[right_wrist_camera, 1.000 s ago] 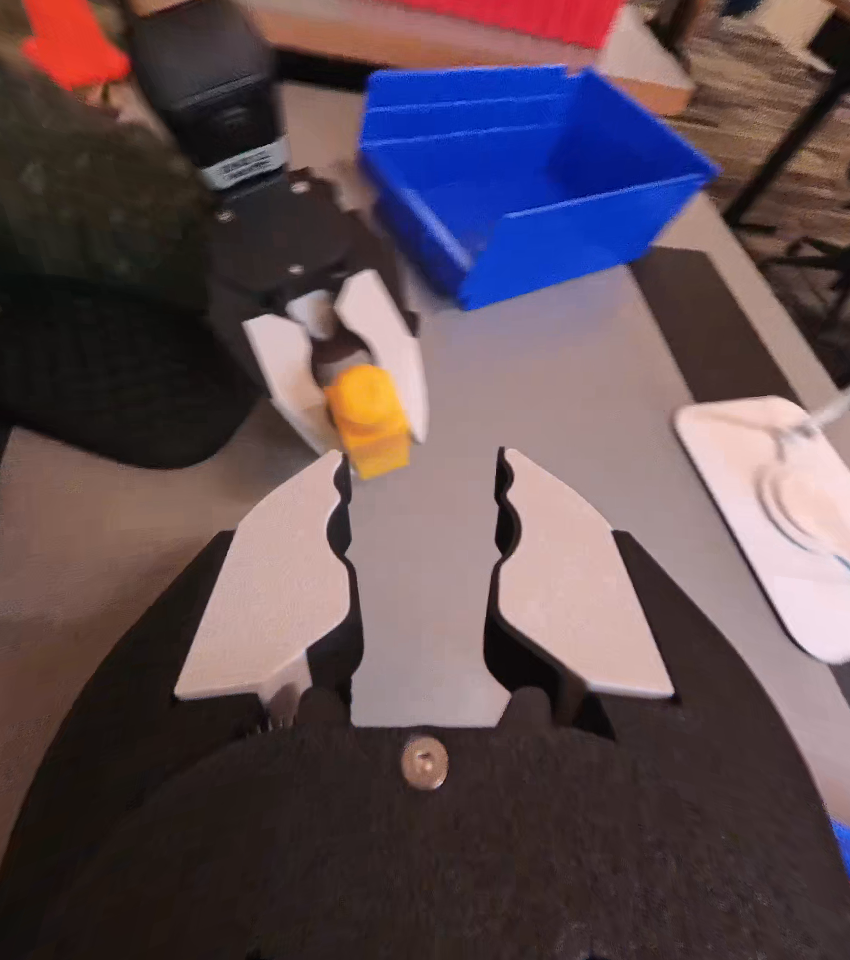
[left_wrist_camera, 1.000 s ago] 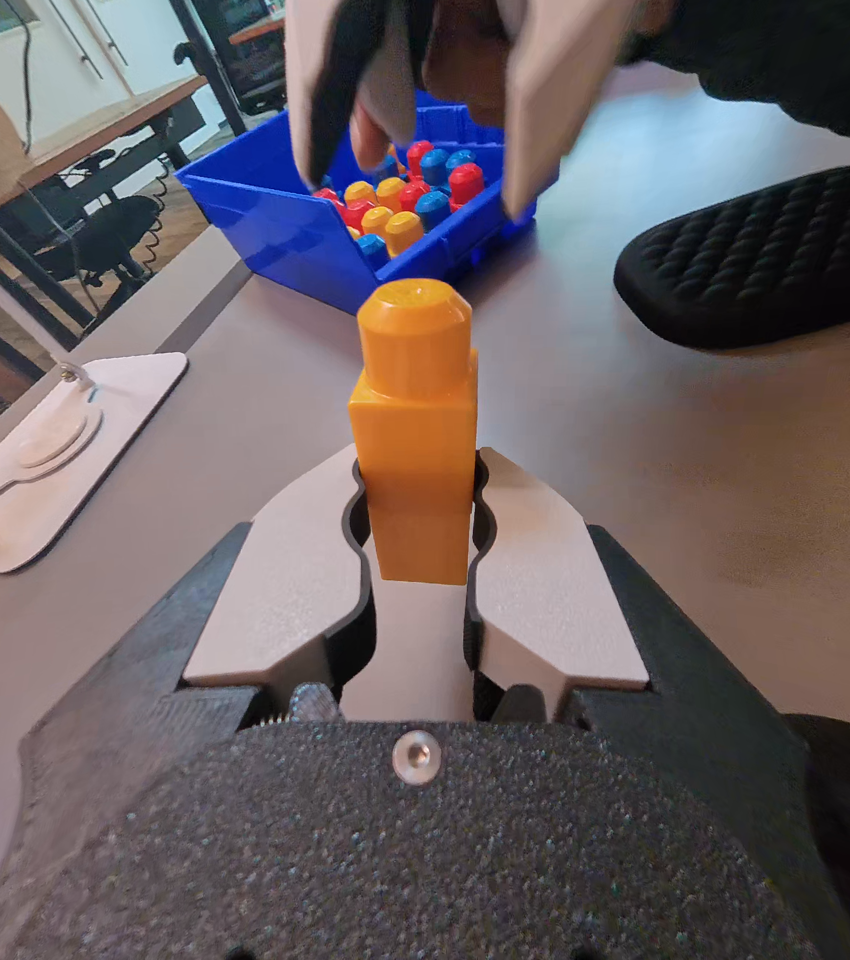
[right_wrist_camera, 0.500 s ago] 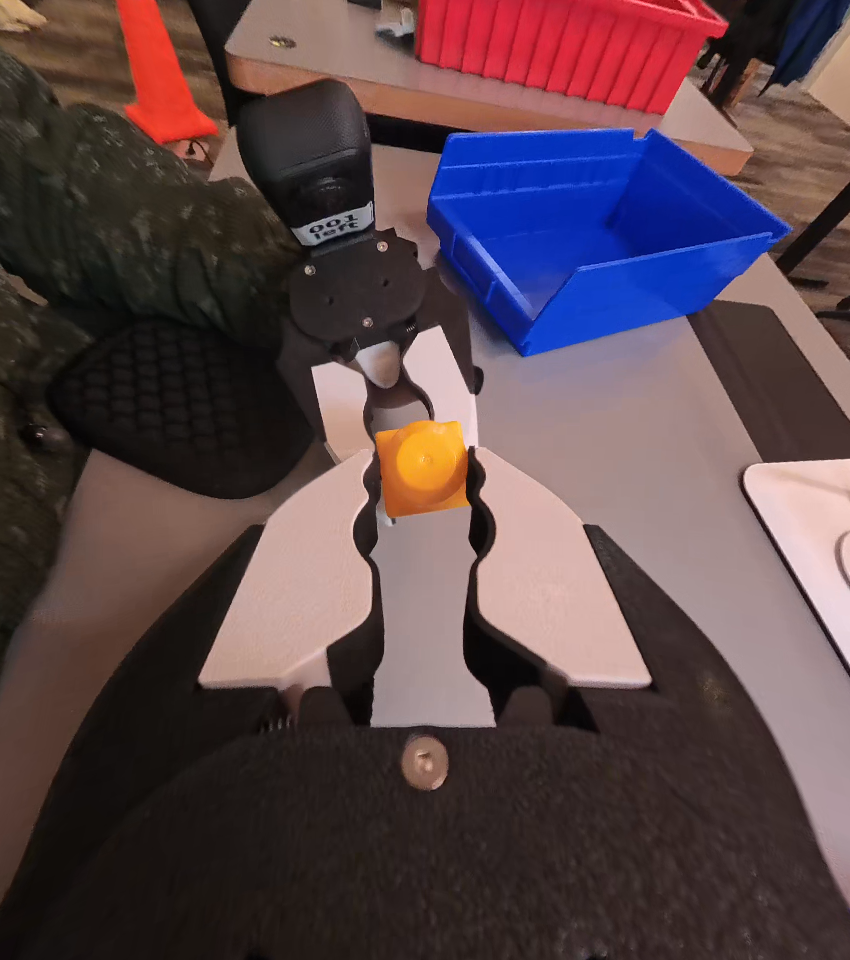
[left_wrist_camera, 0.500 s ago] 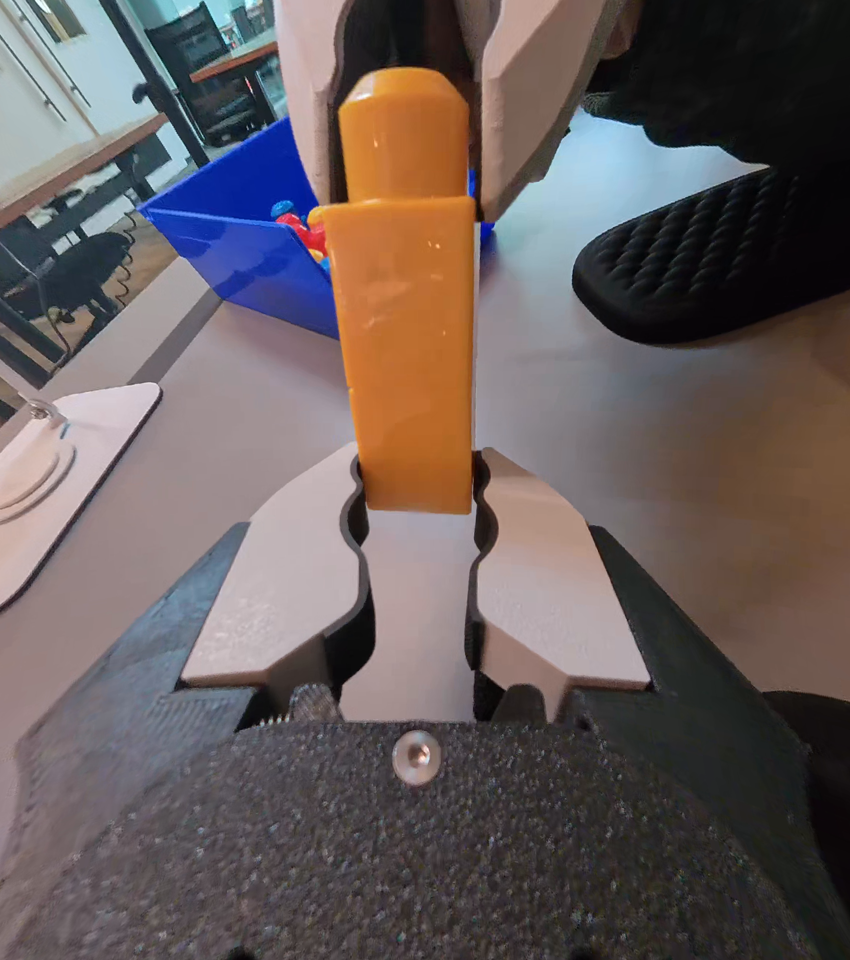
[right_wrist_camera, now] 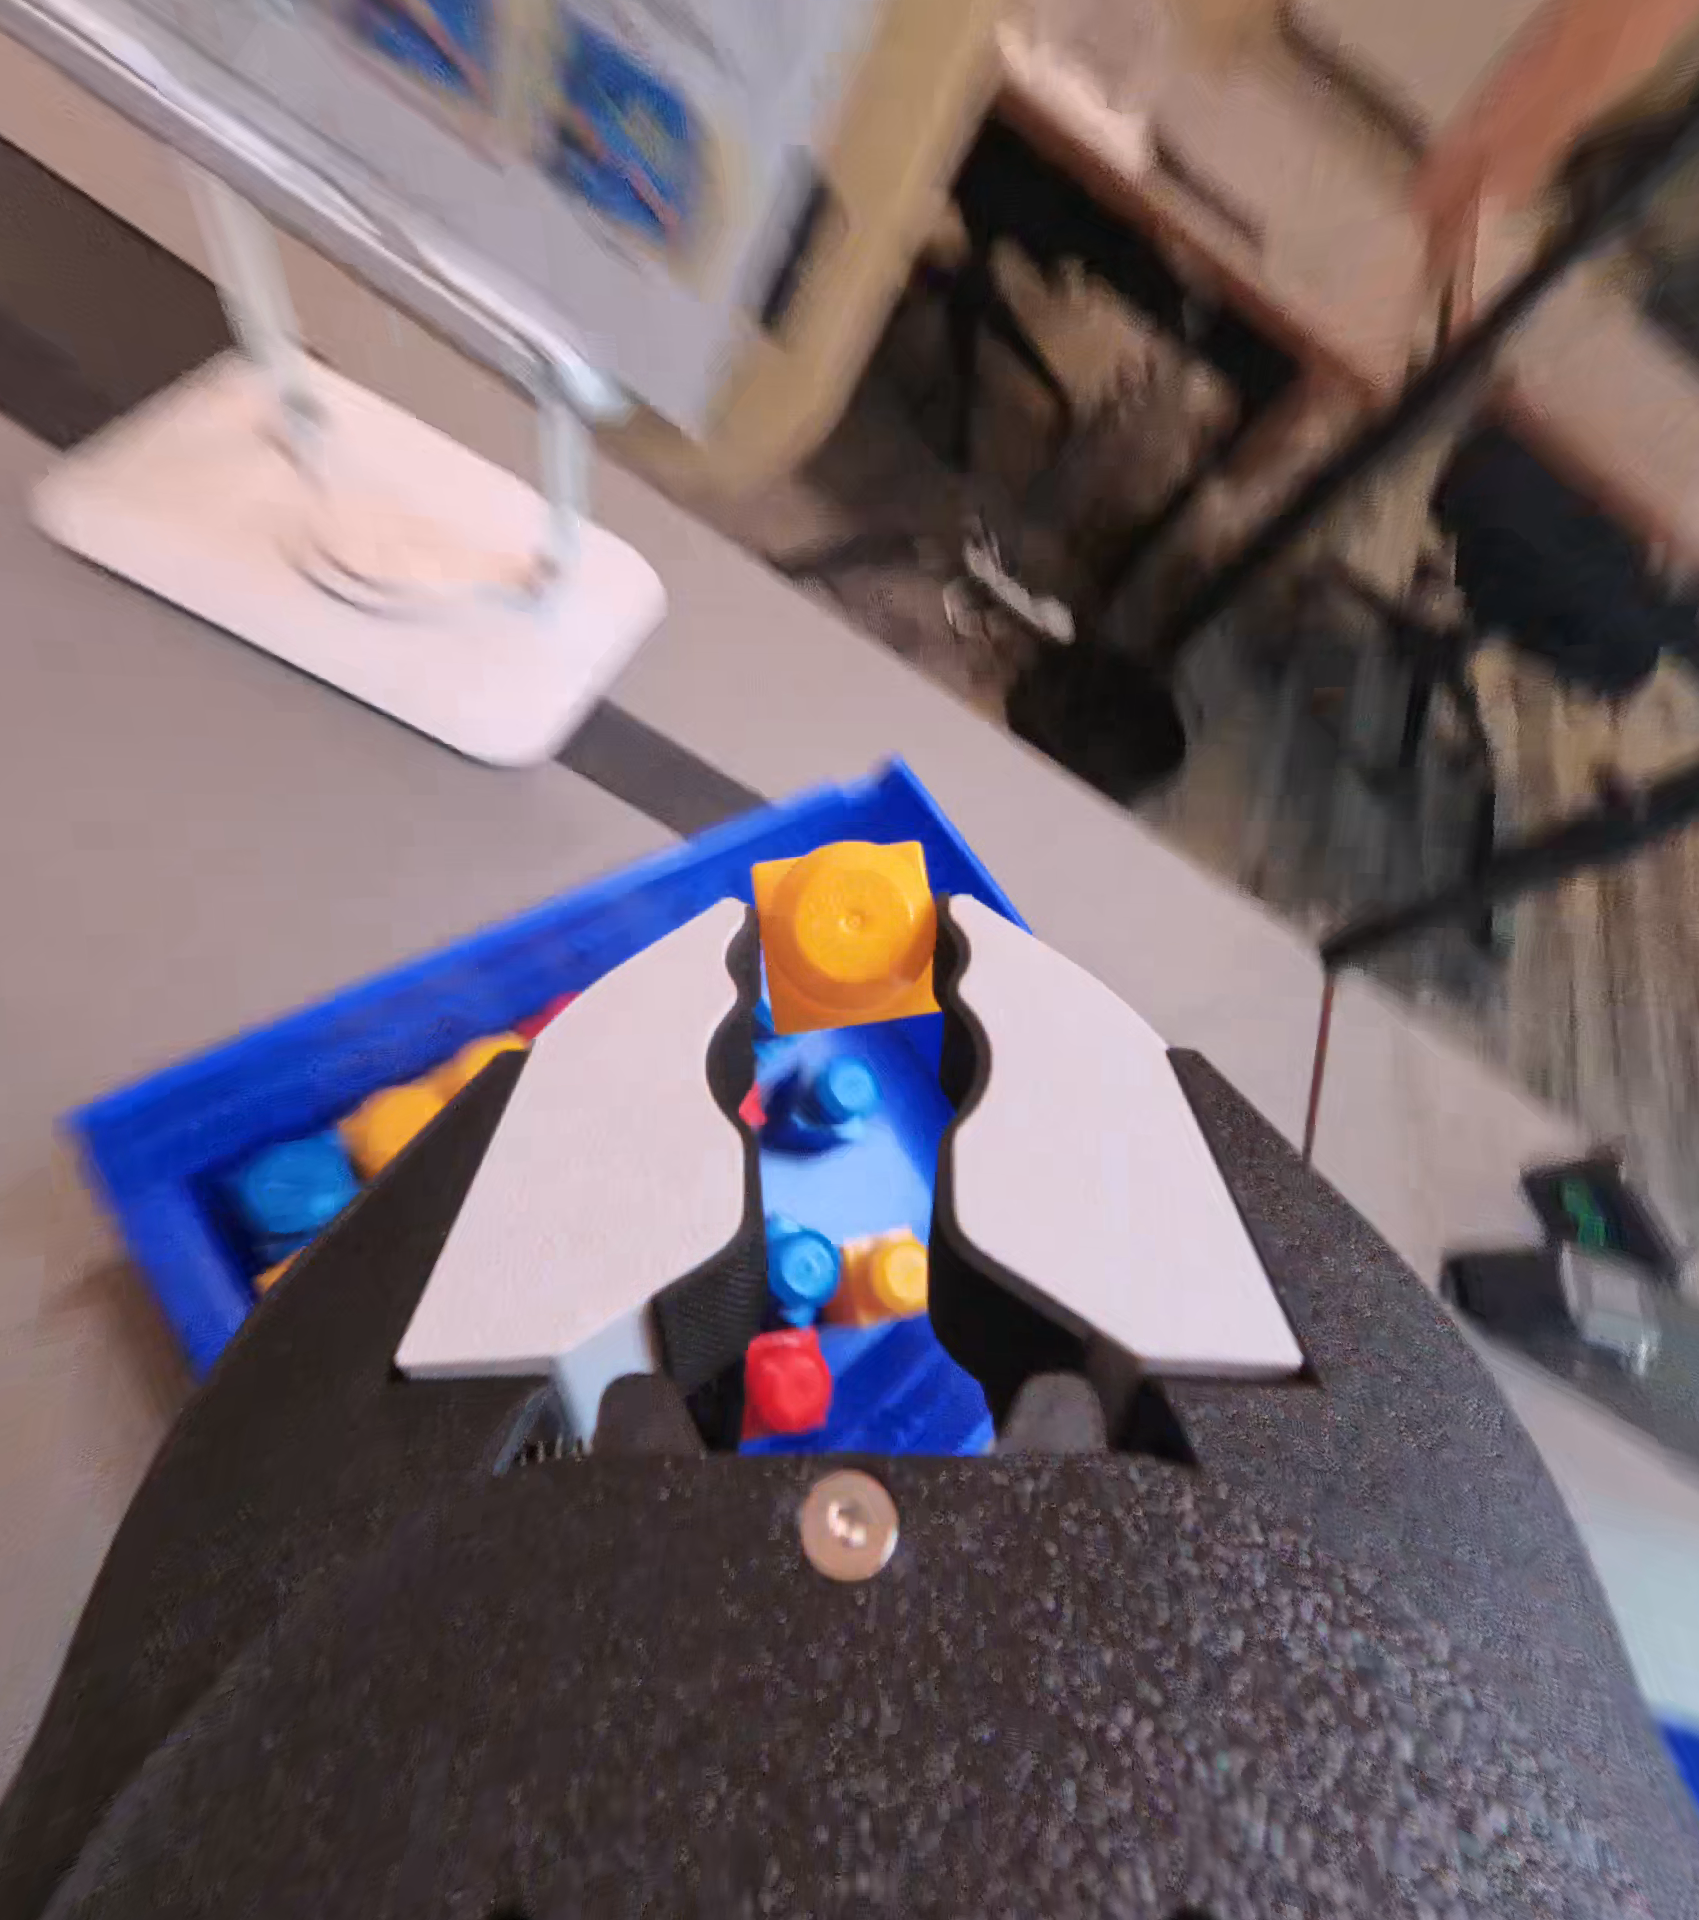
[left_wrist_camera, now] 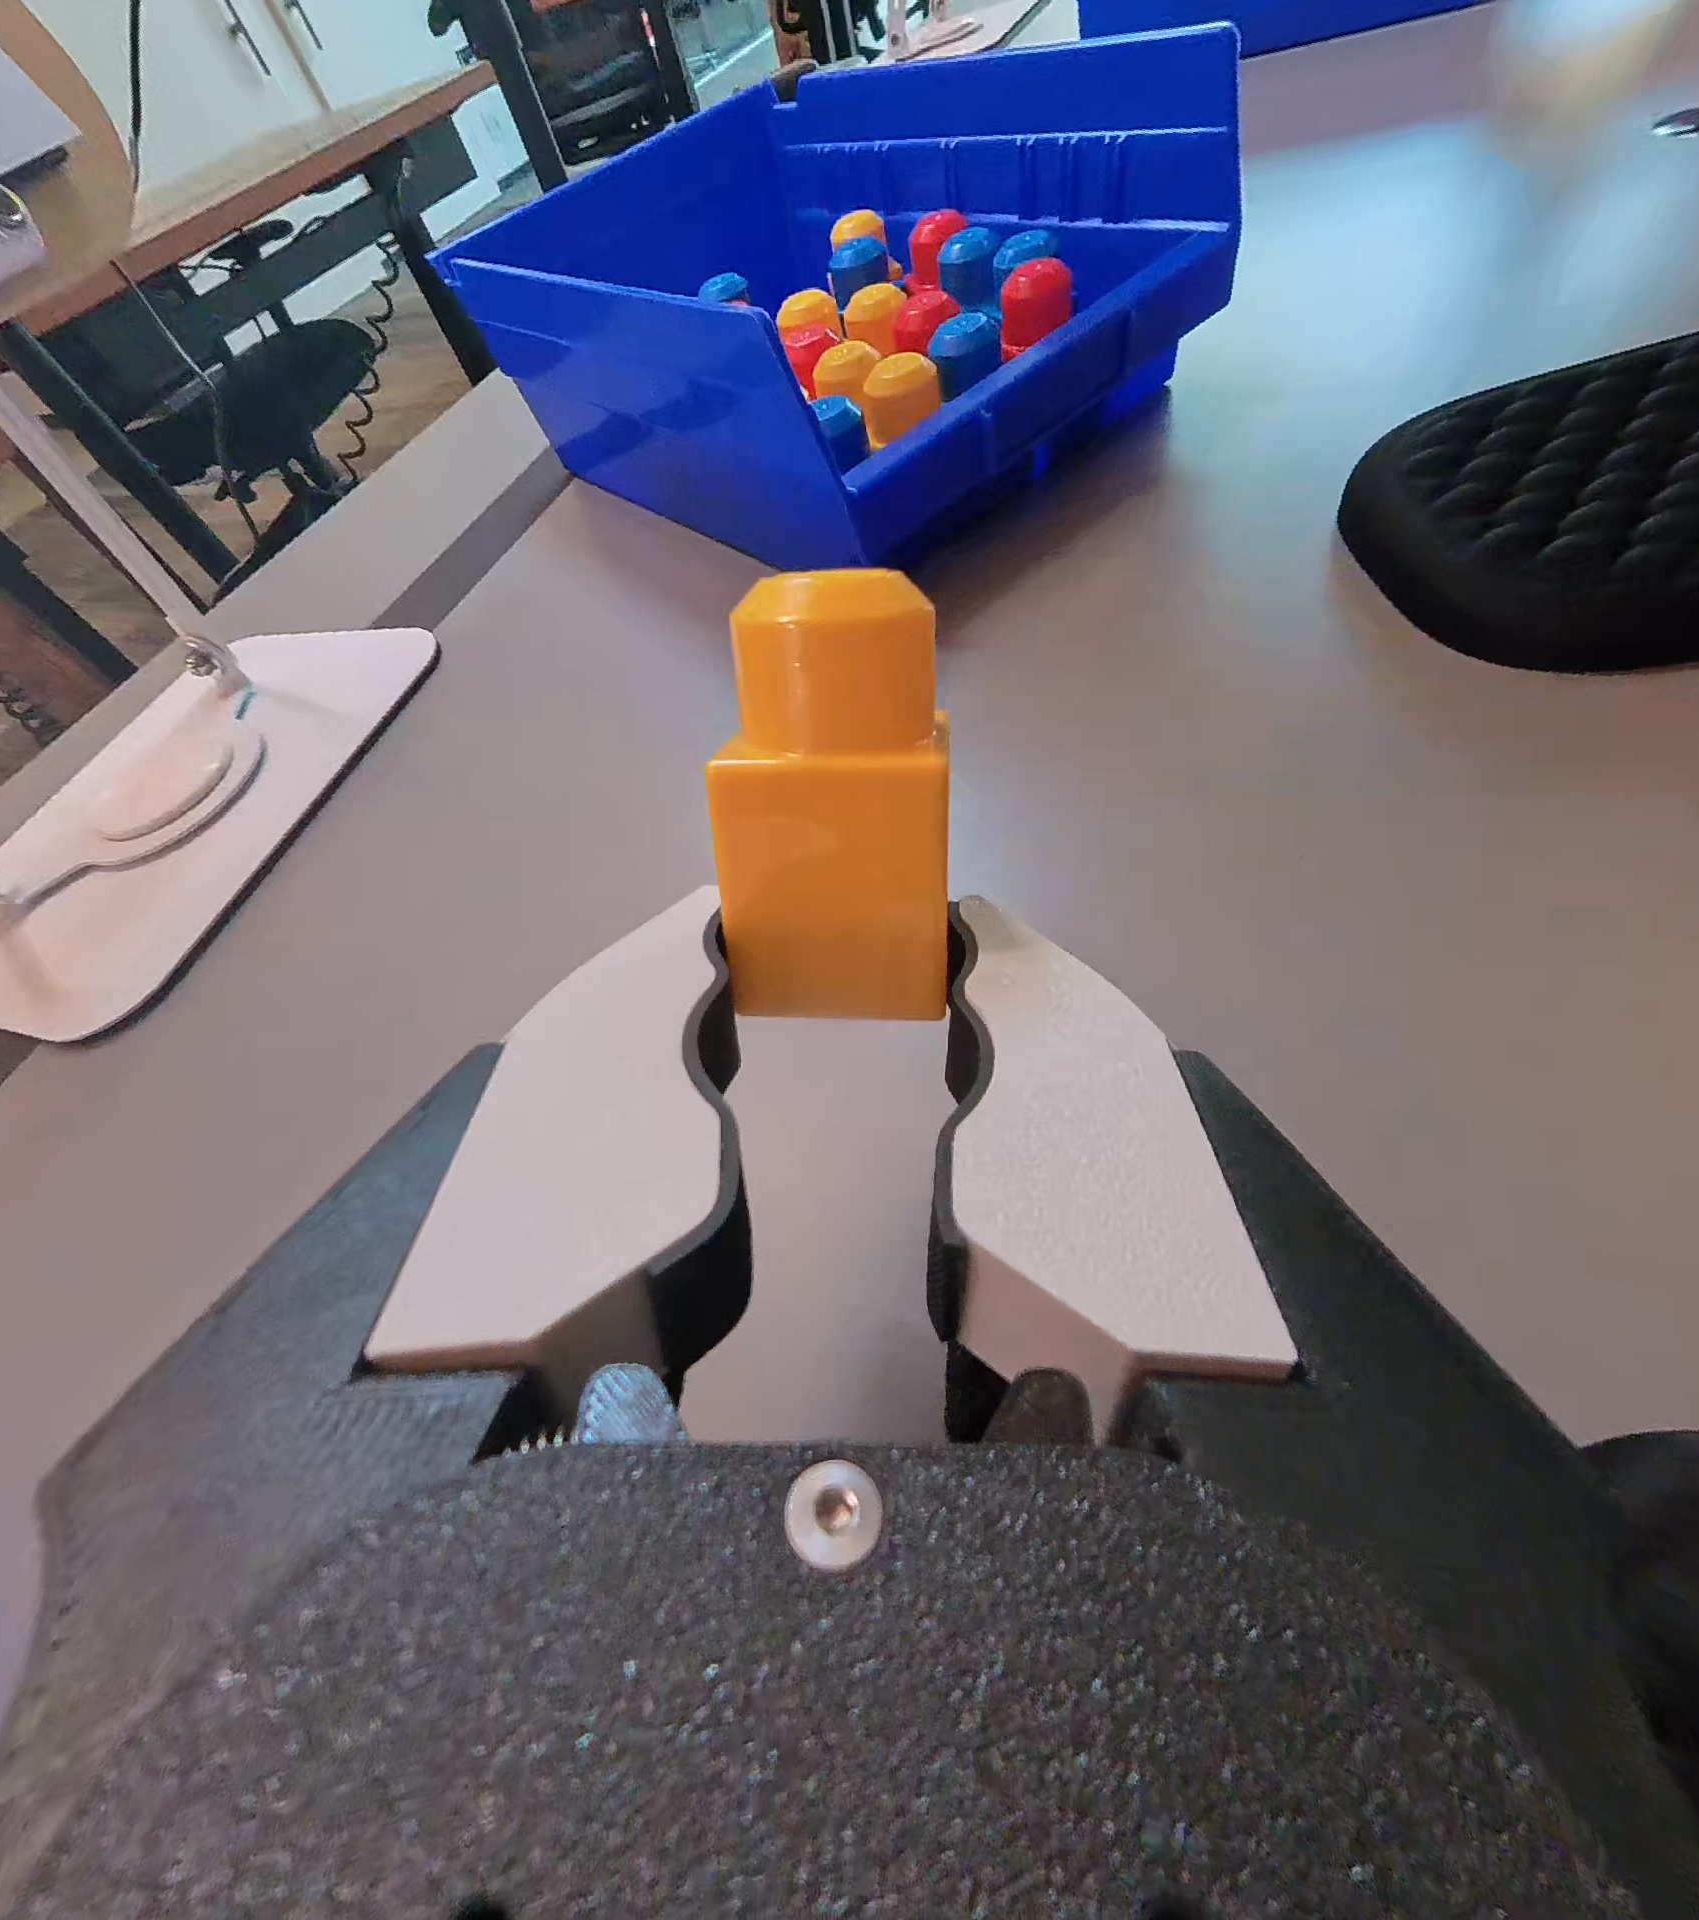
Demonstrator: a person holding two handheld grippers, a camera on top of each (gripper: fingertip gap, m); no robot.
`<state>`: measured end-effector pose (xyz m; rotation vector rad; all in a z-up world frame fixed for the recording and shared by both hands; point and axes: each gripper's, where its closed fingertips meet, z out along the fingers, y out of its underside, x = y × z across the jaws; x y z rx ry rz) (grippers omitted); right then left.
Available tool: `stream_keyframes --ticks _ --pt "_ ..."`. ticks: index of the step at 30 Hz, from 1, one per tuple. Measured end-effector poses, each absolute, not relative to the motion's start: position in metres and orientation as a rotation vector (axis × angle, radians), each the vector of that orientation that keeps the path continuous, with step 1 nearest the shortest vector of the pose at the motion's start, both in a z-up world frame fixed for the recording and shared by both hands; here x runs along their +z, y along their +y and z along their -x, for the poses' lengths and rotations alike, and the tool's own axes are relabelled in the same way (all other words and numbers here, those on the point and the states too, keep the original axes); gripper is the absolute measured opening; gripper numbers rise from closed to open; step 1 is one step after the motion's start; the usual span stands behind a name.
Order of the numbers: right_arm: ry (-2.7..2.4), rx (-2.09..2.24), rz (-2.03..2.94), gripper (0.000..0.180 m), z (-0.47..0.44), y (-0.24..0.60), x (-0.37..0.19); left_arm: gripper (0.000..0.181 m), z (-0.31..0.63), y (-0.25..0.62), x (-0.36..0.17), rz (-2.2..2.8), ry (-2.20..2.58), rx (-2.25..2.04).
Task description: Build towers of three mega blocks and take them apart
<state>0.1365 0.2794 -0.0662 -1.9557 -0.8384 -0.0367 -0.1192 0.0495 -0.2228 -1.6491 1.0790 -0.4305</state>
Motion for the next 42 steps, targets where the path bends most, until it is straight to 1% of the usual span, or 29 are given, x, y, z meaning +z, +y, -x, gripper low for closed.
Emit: stream_keyframes --ticks 3,7,10,13,18,20,22,24,26,28,30,34,37,38,39,42 --pt "-0.672 -0.124 2.226 0.032 -0.183 0.318 -0.127 0.037 0.119 0.051 -0.226 1.647 1.086 -0.410" --pt "-0.552 -0.204 2.505 0.032 -0.210 0.330 -0.195 0.037 0.120 0.053 -0.234 1.664 1.096 -0.412" --pt "-0.496 -0.215 2.639 0.032 -0.214 0.325 -0.225 0.037 0.119 0.052 -0.236 1.669 1.103 -0.412" --pt "-0.498 -0.092 2.733 0.032 -0.203 0.313 -0.247 0.037 0.118 0.051 -0.235 1.658 1.111 -0.406" --pt "-0.549 0.035 2.742 0.033 -0.188 0.298 -0.245 0.037 0.116 0.050 -0.237 1.658 1.126 -0.400" --pt "-0.596 0.040 2.733 0.042 -0.186 0.293 -0.245 0.037 0.115 0.049 -0.237 1.653 1.127 -0.392" --pt "-0.629 0.084 2.679 0.046 -0.179 0.291 -0.237 0.037 0.114 0.049 -0.236 1.649 1.121 -0.397" --pt "-0.669 0.204 2.535 0.046 -0.158 0.289 -0.214 0.037 0.113 0.048 -0.234 1.645 1.117 -0.408" --pt "-0.807 0.358 2.302 0.046 -0.117 0.272 -0.177 0.037 0.112 0.047 -0.234 1.645 1.121 -0.416" --pt "-1.063 0.524 2.048 0.046 -0.063 0.224 -0.145 0.037 0.110 0.045 -0.236 1.643 1.130 -0.423" --pt "-1.325 0.616 1.833 0.047 -0.014 0.162 -0.130 0.037 0.105 0.041 -0.236 1.628 1.148 -0.445" --pt "-1.716 0.640 1.606 0.053 0.056 0.058 -0.157 0.037 0.096 0.031 -0.233 1.584 1.191 -0.467" --pt "-1.850 0.655 1.533 0.053 0.091 0.016 -0.183 0.037 0.091 0.024 -0.231 1.554 1.215 -0.482" --pt "-1.875 0.630 1.508 0.039 0.098 0.011 -0.189 0.036 0.090 0.022 -0.231 1.550 1.228 -0.490" --pt "-1.893 0.609 1.484 0.031 0.102 0.009 -0.191 0.036 0.091 0.023 -0.234 1.560 1.239 -0.467" --pt "-1.915 0.600 1.483 0.030 0.101 0.013 -0.178 0.037 0.093 0.029 -0.221 1.520 1.159 -0.468"
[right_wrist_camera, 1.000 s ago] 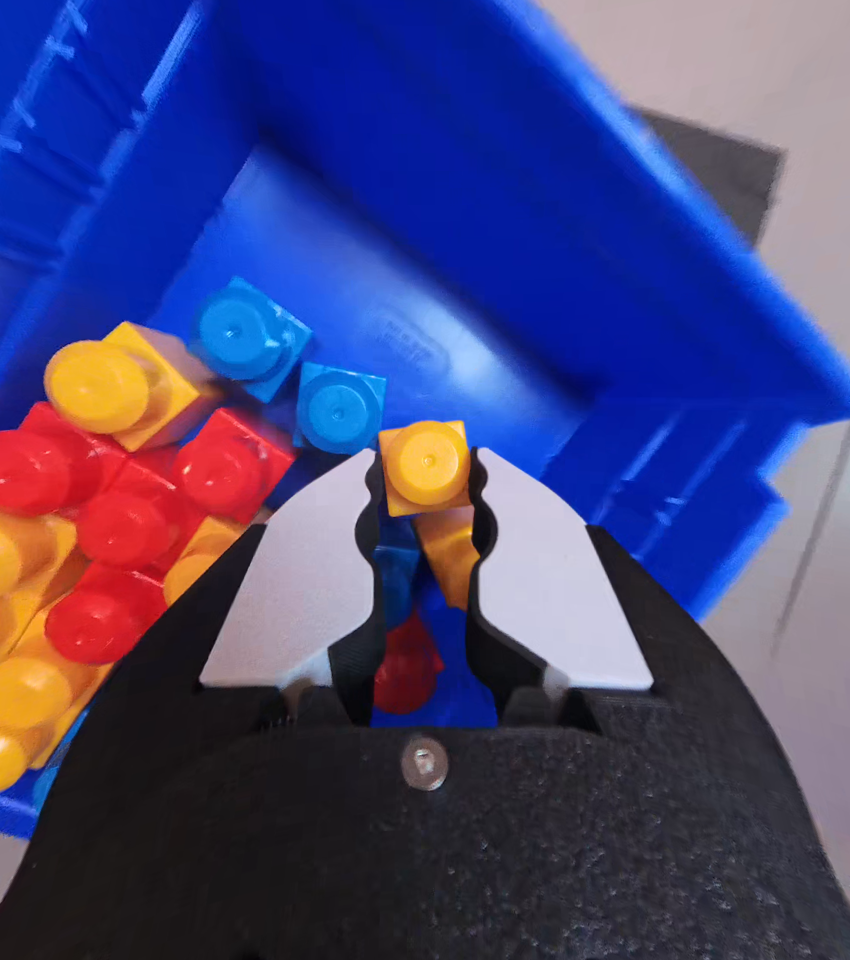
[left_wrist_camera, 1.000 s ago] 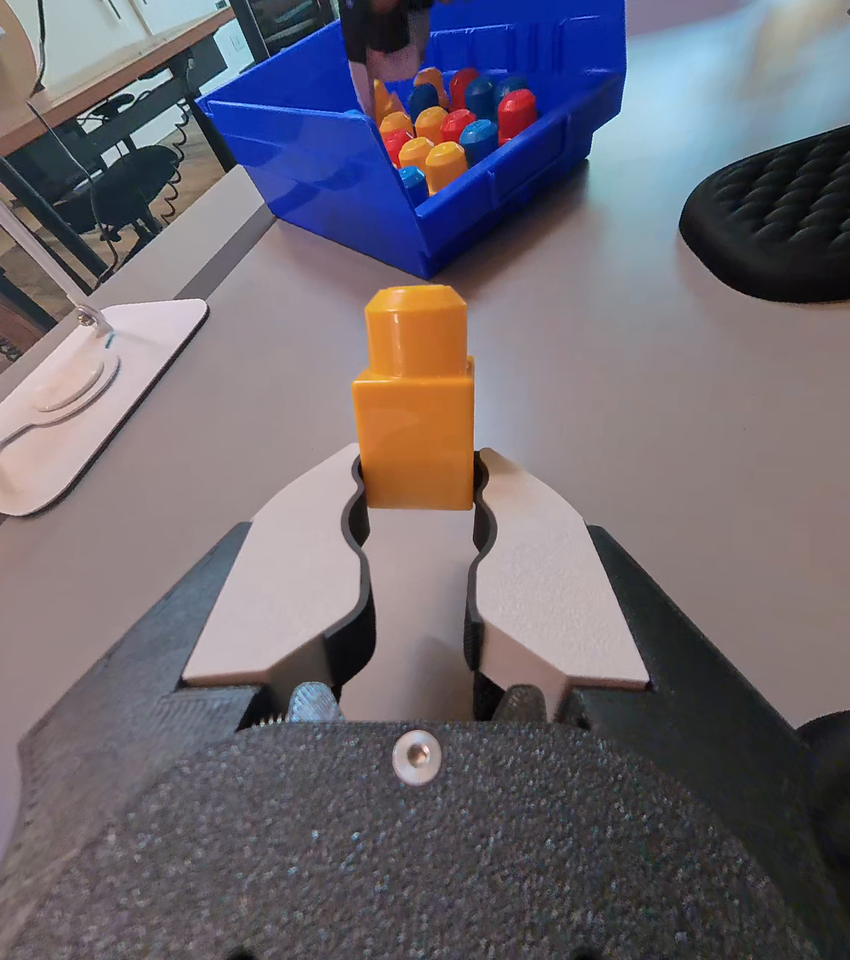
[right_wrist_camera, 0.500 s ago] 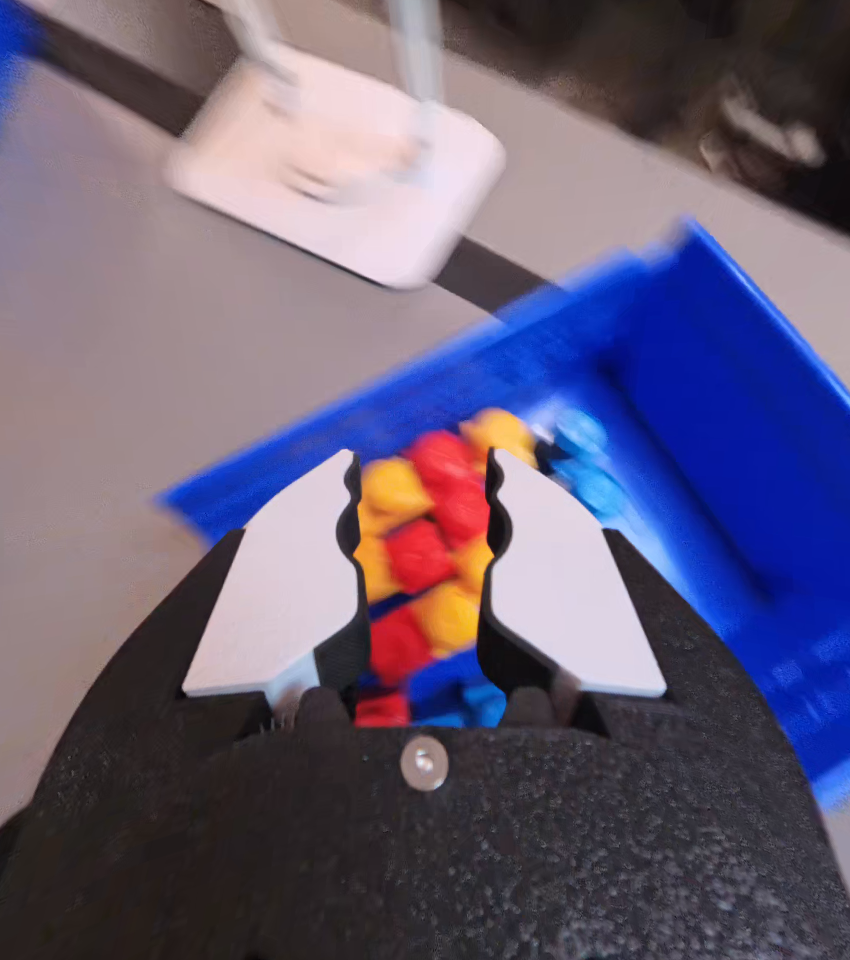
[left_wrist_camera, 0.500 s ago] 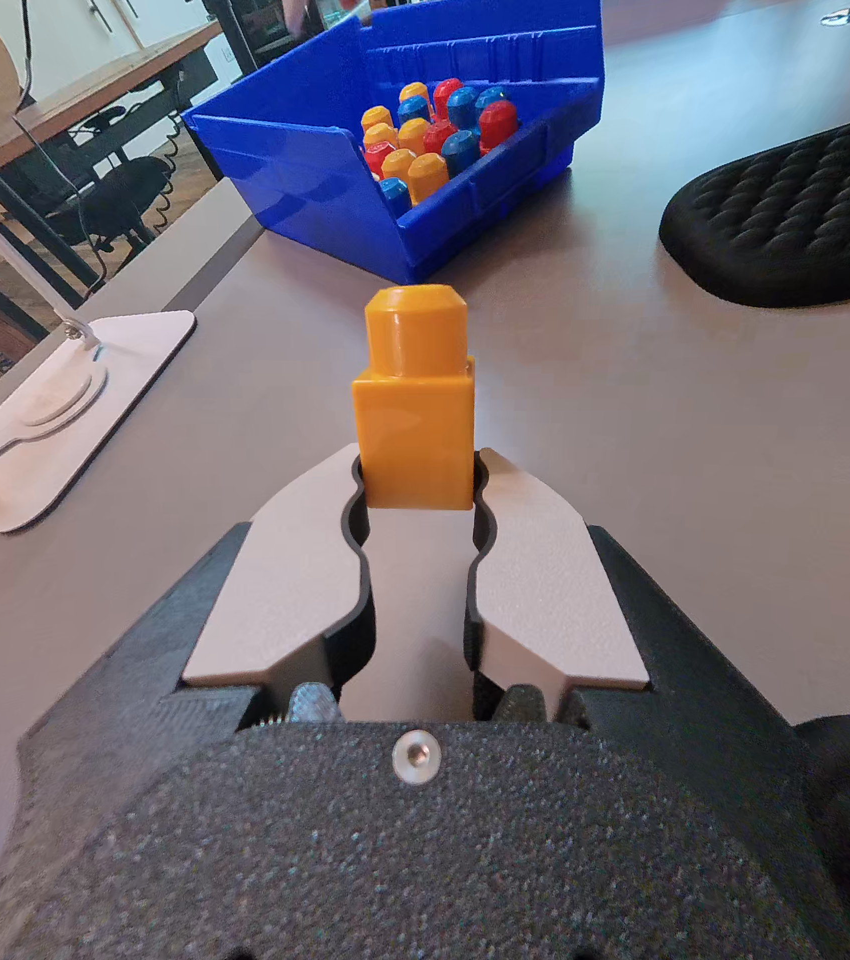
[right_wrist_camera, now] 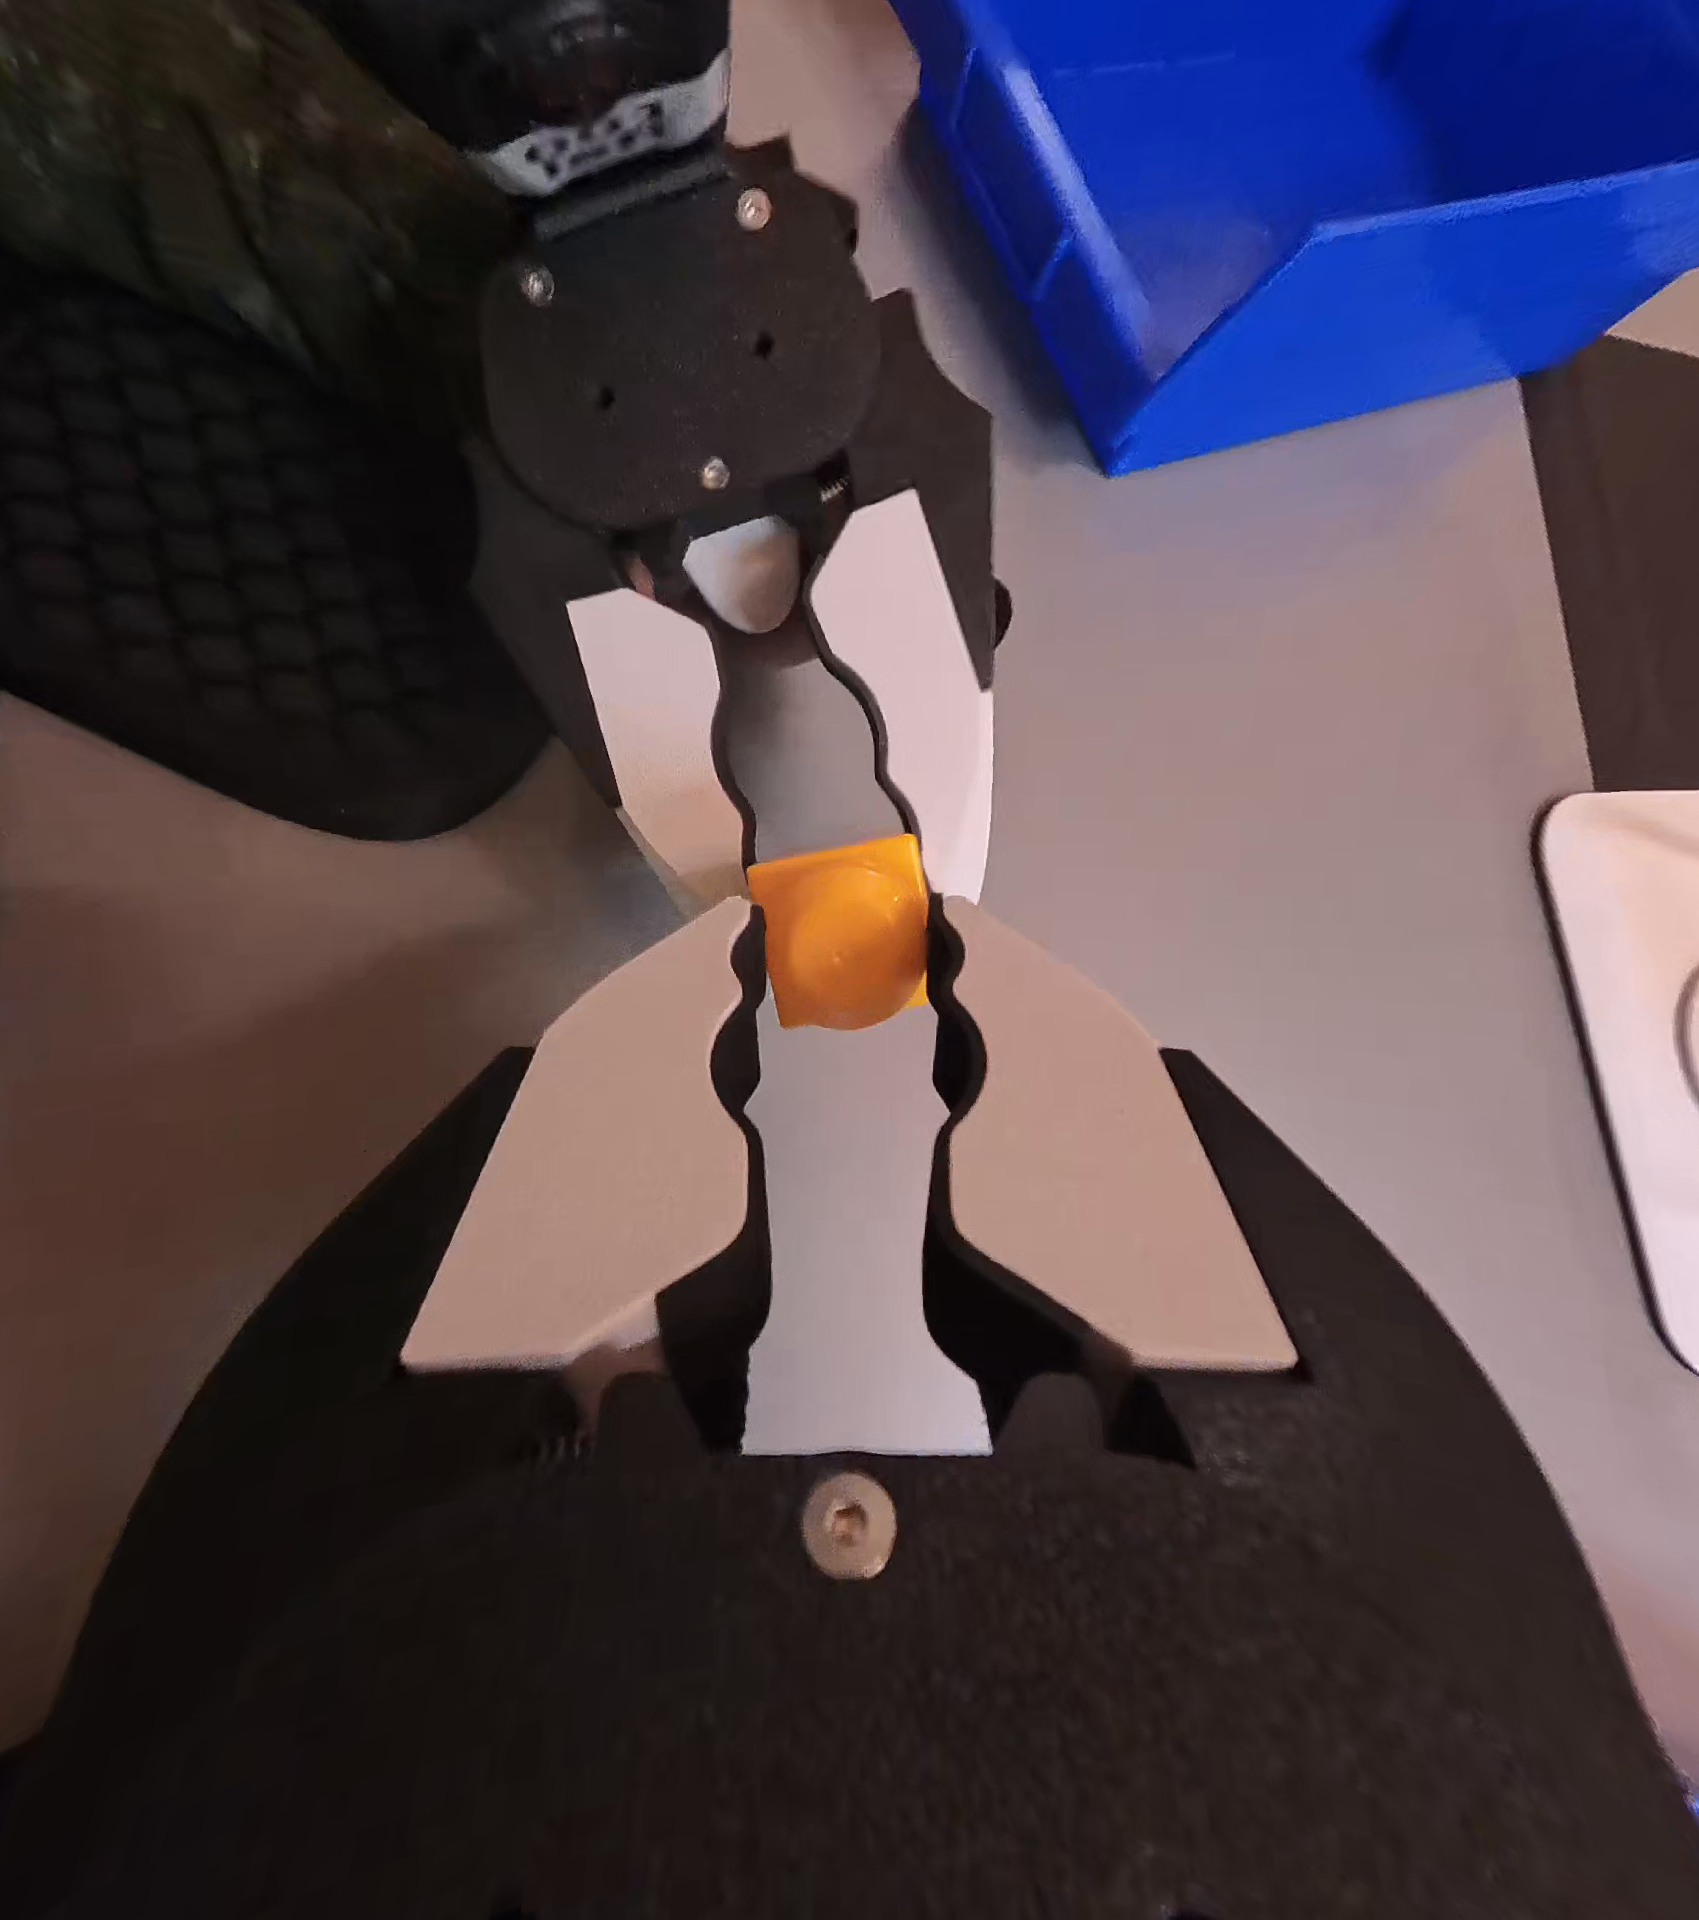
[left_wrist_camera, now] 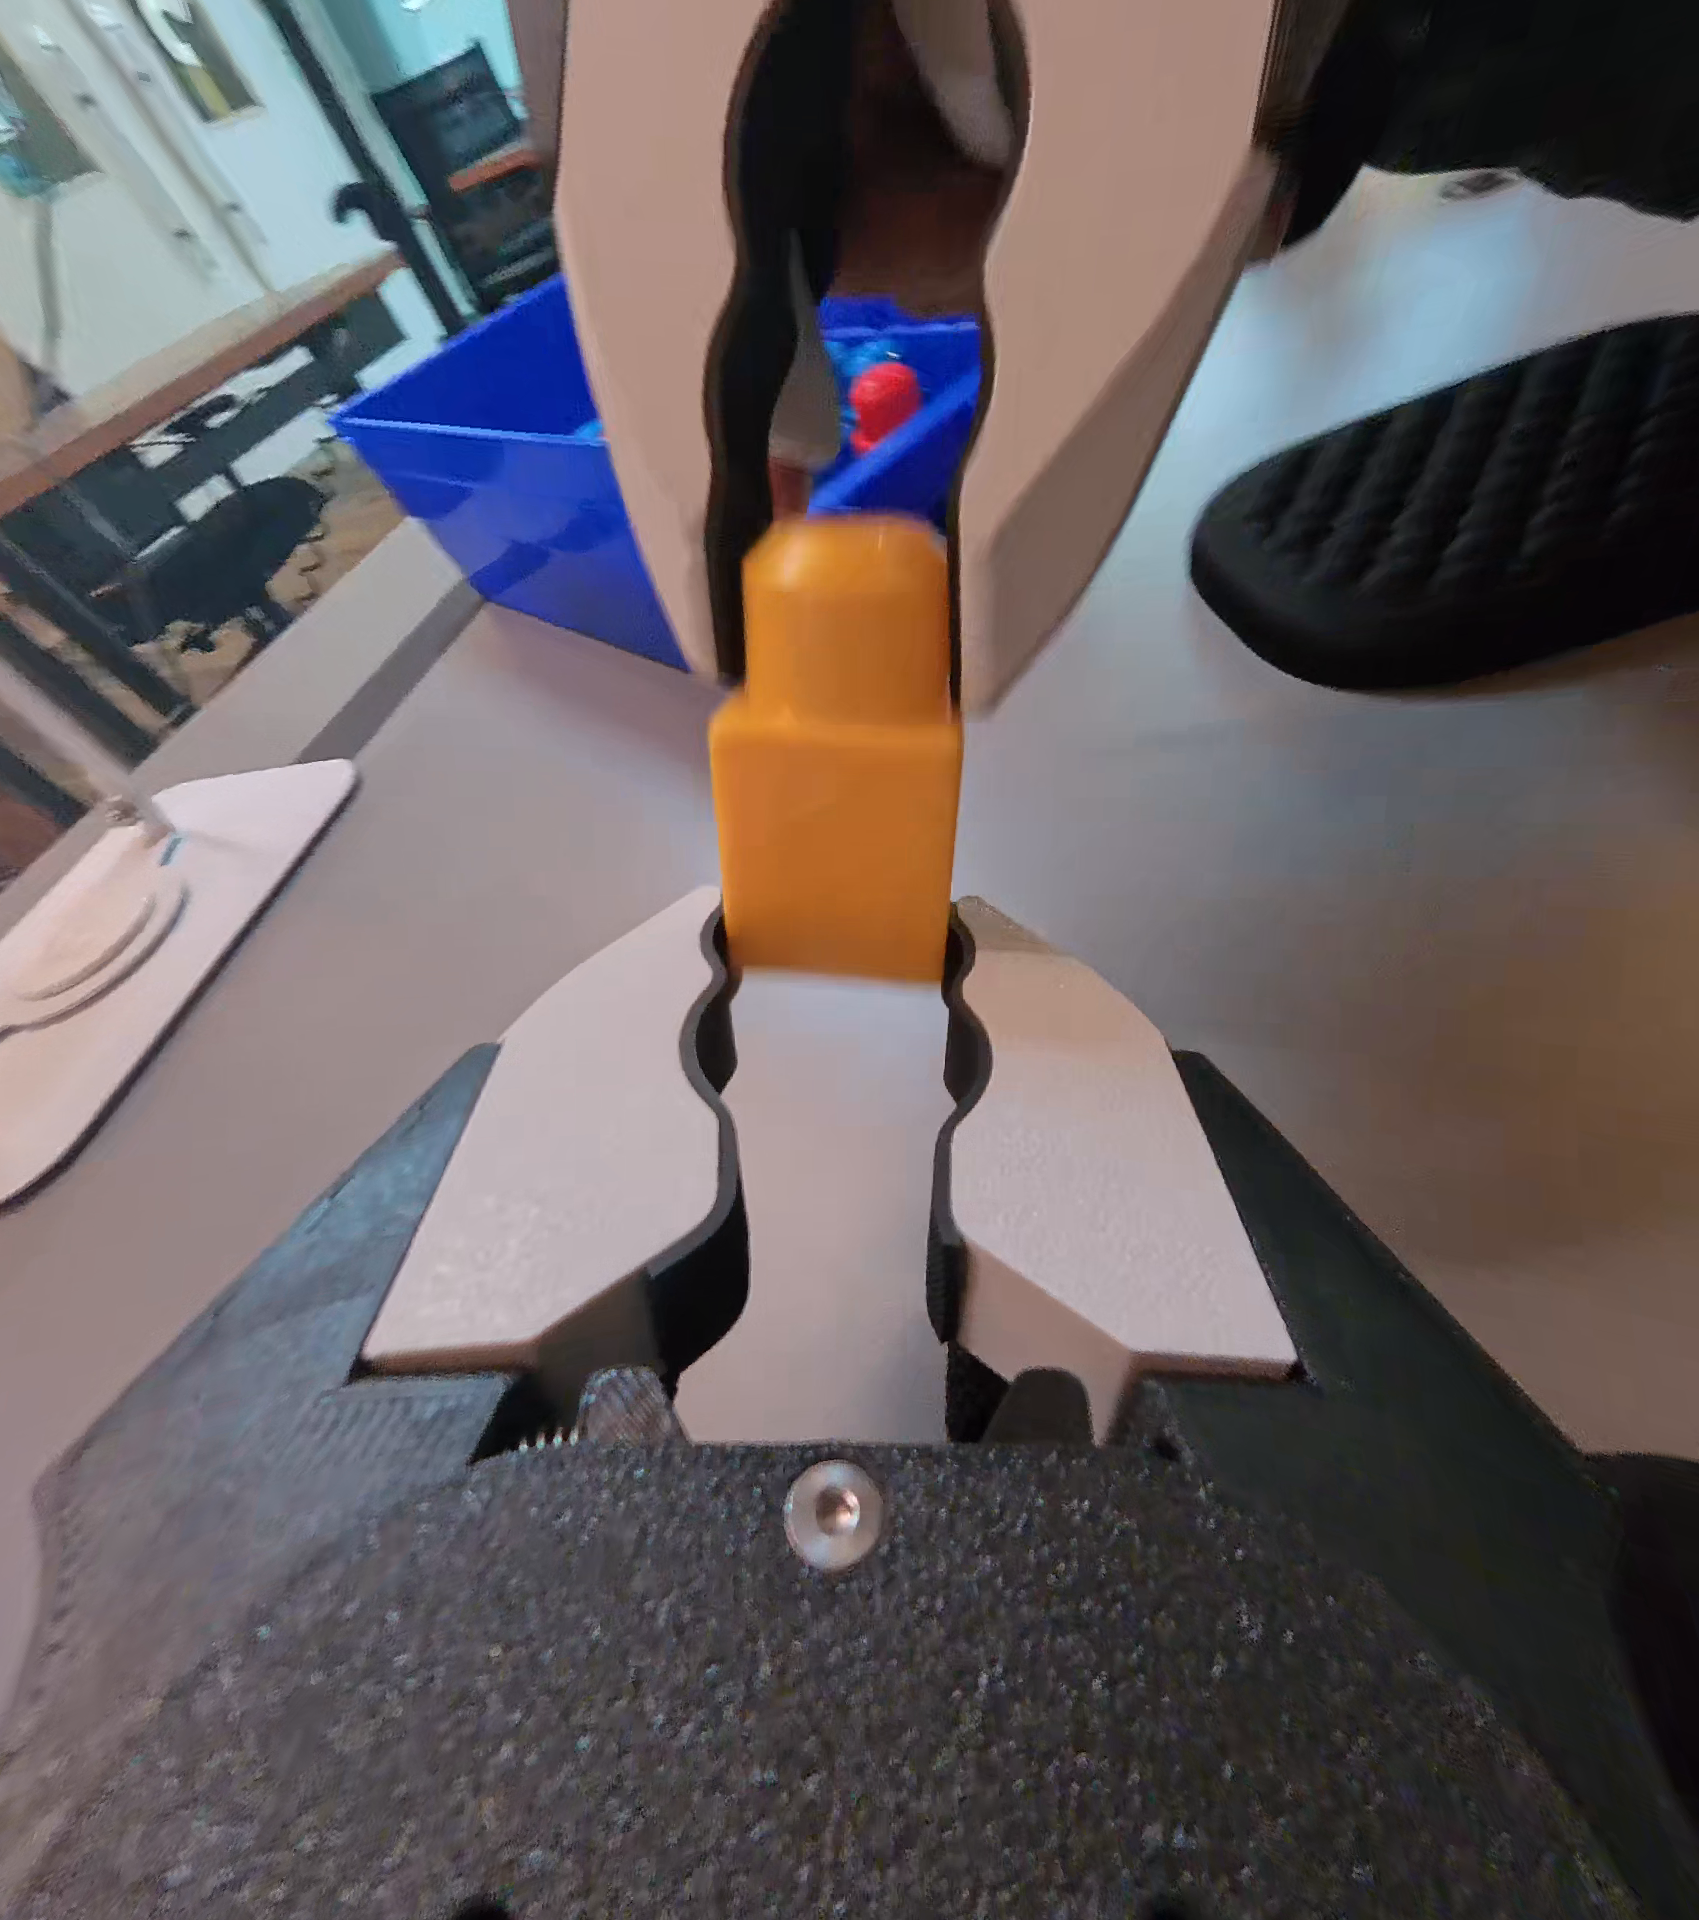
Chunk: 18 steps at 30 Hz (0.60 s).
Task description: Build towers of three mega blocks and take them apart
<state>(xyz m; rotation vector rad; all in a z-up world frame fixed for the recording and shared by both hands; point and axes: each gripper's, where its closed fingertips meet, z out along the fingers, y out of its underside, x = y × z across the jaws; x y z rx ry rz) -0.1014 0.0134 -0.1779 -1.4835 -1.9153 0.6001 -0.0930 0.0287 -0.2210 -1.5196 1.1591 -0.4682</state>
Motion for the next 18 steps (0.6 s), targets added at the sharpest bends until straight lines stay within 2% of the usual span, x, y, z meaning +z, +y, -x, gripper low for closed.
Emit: stream_keyframes --ticks 2,7,9,13,18 --pt "-1.841 0.598 1.504 0.030 0.094 0.032 -0.150 0.037 0.101 0.037 -0.217 1.545 1.112 -0.442" --pt "-1.442 0.216 1.770 0.030 0.010 0.166 -0.086 0.004 0.116 0.050 -0.213 1.573 1.006 -0.400" --pt "-1.229 -0.036 1.923 0.030 -0.053 0.235 -0.081 0.000 0.119 0.051 -0.207 1.559 0.974 -0.385" --pt "-0.867 -0.225 2.277 0.030 -0.169 0.316 -0.127 0.000 0.125 0.056 -0.200 1.551 0.910 -0.389" --pt "-0.639 -0.116 2.537 0.030 -0.210 0.336 -0.201 0.000 0.127 0.059 -0.207 1.566 0.911 -0.388"
